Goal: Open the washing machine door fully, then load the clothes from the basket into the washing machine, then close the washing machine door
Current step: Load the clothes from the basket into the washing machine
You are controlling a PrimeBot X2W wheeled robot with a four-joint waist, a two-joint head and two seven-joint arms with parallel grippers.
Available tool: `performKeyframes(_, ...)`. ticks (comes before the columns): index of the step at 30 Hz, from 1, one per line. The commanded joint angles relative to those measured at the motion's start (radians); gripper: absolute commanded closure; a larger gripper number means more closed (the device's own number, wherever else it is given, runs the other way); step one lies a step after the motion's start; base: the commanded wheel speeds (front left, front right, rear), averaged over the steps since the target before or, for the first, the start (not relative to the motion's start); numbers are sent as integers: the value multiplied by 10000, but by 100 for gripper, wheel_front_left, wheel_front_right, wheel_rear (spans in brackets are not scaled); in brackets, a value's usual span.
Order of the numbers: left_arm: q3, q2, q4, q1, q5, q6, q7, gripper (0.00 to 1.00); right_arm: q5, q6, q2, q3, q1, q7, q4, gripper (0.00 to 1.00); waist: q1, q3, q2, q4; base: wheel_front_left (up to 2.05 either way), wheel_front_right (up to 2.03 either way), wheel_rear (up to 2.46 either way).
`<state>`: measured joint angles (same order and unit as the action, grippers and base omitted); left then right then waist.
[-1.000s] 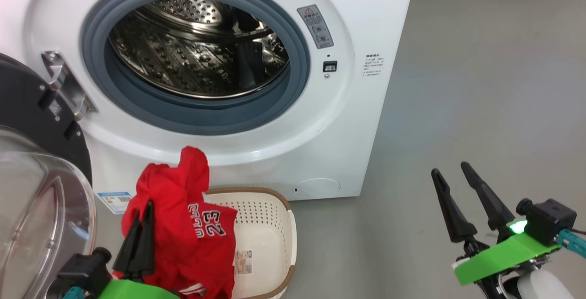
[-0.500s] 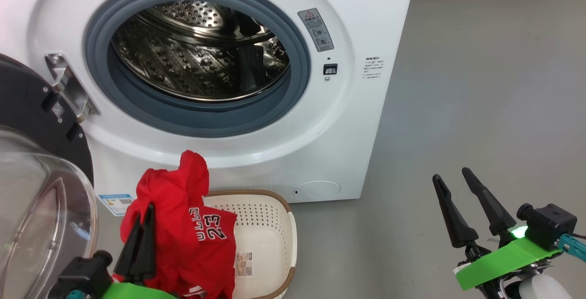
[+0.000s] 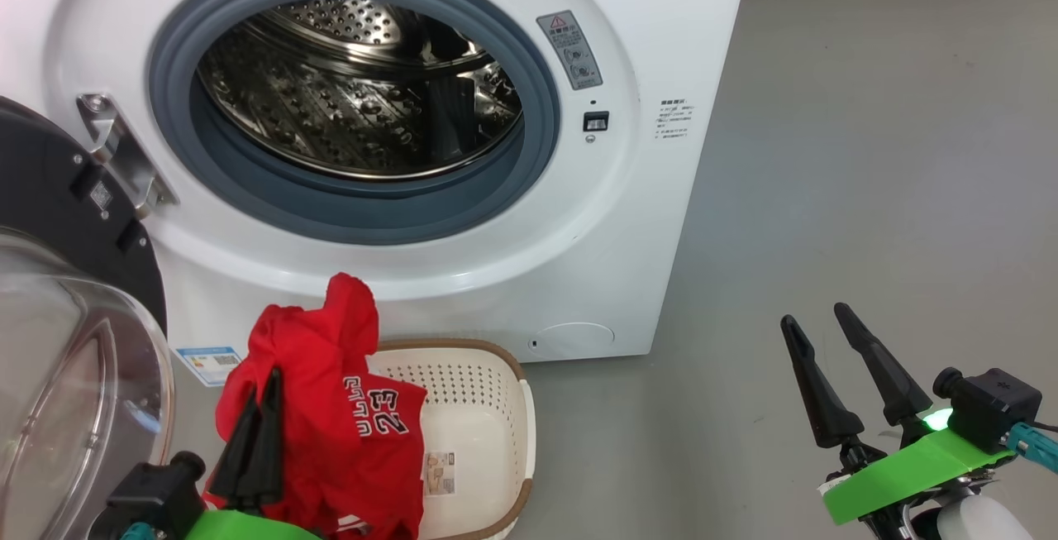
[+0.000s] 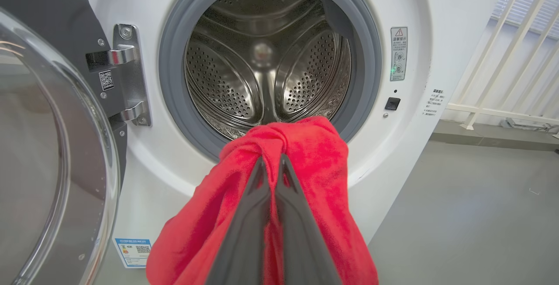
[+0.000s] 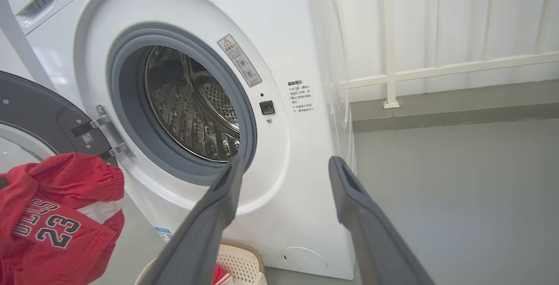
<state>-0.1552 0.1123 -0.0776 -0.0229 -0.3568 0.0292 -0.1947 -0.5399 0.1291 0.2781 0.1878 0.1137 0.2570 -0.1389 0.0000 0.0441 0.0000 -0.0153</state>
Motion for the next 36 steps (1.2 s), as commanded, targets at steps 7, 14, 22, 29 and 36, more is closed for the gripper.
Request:
performKeyframes(7, 318, 297, 333, -666, -69, -96, -2, 100, -80, 16, 151, 200, 98, 48, 292, 0, 0, 190, 0, -2, 0, 0, 0)
performKeyframes(14, 211, 431, 207, -1614, 24, 22, 16, 100, -26, 16, 125, 146, 272, 48, 402, 0, 0, 572, 0, -50, 0, 0, 0)
performKeyframes(22, 242, 447, -537, -3345, -63, 174, -57, 100, 7, 16, 62, 140, 543, 48, 533, 0, 0, 1256, 0, -249, 0, 0, 0)
performKeyframes(29, 180, 474, -1578, -5098, -40, 294, -88, 100, 82, 16, -64, 66, 922, 48, 791, 0, 0, 2356, 0, -580, 0, 0, 0)
performKeyframes(36, 267, 505, -2566, -6759, -19, 276, -208, 100, 140, 16, -266, 29, 1352, 48, 940, 0, 0, 3372, 0, -958, 0, 0, 0)
